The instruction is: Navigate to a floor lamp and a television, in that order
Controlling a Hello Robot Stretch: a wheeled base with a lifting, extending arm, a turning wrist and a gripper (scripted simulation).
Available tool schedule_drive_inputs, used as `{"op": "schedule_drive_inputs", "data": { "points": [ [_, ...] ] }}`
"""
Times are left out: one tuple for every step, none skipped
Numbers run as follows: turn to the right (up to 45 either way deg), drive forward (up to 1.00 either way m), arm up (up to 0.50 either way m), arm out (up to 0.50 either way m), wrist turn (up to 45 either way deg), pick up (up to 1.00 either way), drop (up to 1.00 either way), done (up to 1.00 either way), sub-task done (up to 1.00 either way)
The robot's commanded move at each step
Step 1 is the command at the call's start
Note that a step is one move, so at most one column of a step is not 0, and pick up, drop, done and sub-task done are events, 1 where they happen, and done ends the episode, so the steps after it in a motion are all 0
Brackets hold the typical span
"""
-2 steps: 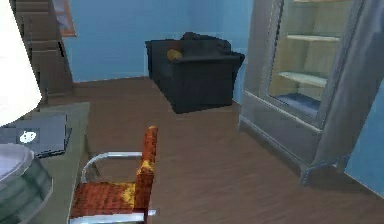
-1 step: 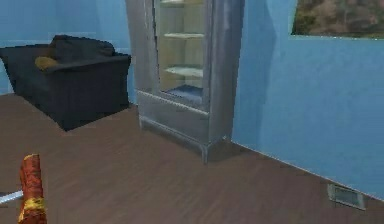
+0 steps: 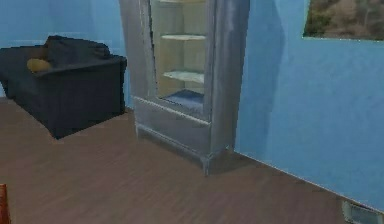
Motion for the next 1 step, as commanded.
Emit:
{"op": "schedule_drive_inputs", "data": {
  "points": [
    [45.0,0.0,0.0,0.0,0.0,0.0,0.0,0.0,0.0]
  ]
}}
